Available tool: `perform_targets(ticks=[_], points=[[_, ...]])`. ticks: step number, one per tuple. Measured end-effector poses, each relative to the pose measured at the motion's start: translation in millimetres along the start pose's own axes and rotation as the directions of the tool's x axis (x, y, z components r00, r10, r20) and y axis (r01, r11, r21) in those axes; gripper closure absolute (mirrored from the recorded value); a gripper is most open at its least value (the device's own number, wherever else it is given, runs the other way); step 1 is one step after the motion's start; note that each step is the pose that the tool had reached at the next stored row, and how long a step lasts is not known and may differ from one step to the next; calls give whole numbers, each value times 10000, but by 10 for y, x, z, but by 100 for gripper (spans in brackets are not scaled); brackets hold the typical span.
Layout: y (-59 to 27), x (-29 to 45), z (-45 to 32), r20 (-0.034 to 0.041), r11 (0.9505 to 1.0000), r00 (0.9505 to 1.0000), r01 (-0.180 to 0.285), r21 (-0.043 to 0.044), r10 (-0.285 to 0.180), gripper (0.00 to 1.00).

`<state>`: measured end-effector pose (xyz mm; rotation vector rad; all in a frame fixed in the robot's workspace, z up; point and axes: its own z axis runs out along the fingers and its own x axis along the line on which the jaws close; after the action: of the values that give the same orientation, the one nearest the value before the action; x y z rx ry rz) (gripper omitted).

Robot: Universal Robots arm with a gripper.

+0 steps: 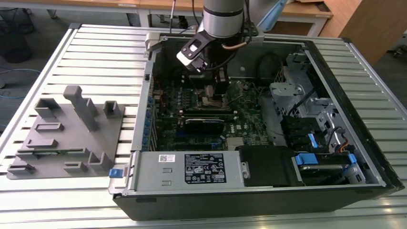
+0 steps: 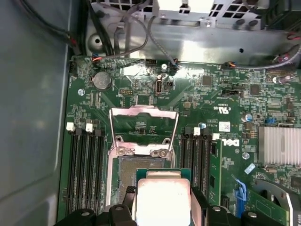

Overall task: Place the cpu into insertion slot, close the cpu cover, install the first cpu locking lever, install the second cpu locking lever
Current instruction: 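Place the cpu into insertion slot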

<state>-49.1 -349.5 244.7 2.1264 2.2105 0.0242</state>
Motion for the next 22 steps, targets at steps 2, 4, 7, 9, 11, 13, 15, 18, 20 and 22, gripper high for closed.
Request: perform_targets(ticks=[2, 4, 7, 9, 11, 13, 15, 18, 20, 22], points=[[-1, 1, 7, -14, 10000, 10000, 37, -1, -37, 46], [-1, 6, 10, -33, 10000, 10000, 38, -3, -38, 46], [-1, 25, 19, -37, 10000, 10000, 37, -4, -37, 46], [-1, 38, 32, -38, 10000, 10000, 37, -4, -37, 46], [-2, 42, 52, -37, 10000, 10000, 39, -3, -39, 46], [-3, 43, 70, -37, 10000, 10000, 38, -3, -38, 46], [-4, 43, 72, -34, 10000, 10000, 38, -2, -38, 46], [-4, 44, 74, -36, 10000, 10000, 38, -3, -38, 46], [-4, 44, 75, -36, 10000, 10000, 38, -3, -38, 46], [-4, 45, 87, -39, 10000, 10000, 37, -5, -37, 46]])
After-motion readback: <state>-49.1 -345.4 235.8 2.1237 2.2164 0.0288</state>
